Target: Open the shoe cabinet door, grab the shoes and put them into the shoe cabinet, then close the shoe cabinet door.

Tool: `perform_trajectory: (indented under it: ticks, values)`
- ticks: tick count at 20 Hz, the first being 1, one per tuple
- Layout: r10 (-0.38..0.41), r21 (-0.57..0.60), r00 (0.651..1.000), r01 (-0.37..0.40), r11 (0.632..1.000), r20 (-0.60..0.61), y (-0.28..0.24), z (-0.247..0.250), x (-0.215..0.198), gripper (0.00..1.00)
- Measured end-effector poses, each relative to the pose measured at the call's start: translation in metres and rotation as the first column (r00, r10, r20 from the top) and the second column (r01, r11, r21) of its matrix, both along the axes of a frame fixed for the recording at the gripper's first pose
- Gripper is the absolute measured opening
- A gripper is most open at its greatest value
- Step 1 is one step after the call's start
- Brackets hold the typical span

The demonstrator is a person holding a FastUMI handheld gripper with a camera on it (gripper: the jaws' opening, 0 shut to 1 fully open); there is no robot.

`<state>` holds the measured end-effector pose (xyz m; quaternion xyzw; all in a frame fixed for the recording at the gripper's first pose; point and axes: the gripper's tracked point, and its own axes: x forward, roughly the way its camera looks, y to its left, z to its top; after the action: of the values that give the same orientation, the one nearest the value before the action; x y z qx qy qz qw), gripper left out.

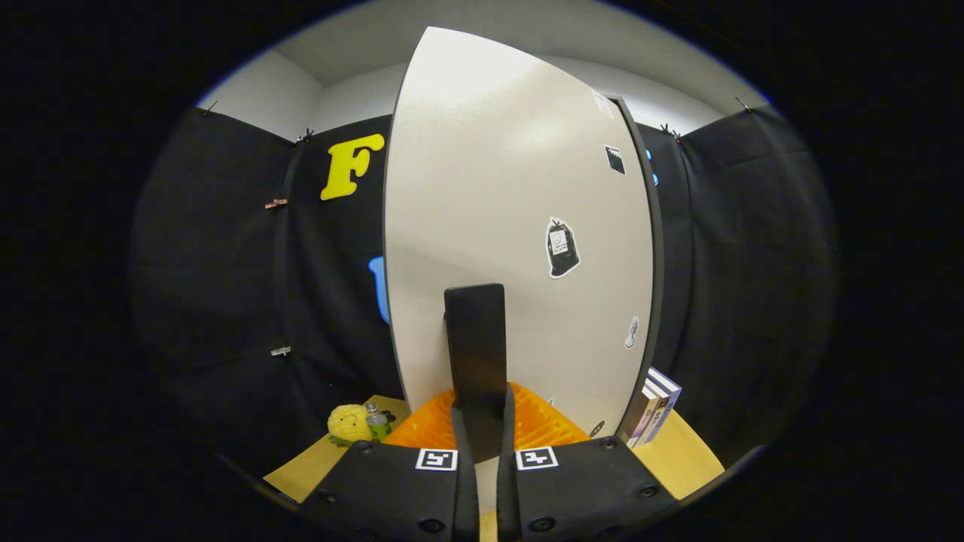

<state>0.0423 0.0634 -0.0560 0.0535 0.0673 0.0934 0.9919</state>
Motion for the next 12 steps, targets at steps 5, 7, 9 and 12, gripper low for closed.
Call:
perform_trajectory:
  ticks: [5,7,9,12]
  values:
    - [-0.037,0.009,0.999,0.037,0.999,0.006,-0.048,0.004,-0.030,0.13]
    - [-0.049,0.009,0.999,0.049,0.999,0.013,-0.069,0.005,-0.038,0.13]
    - [-0.048,0.006,0.999,0.048,0.999,0.021,-0.089,0.006,-0.045,0.12]
    - [-0.044,0.013,0.999,0.044,0.999,0.024,-0.120,0.006,-0.051,0.12]
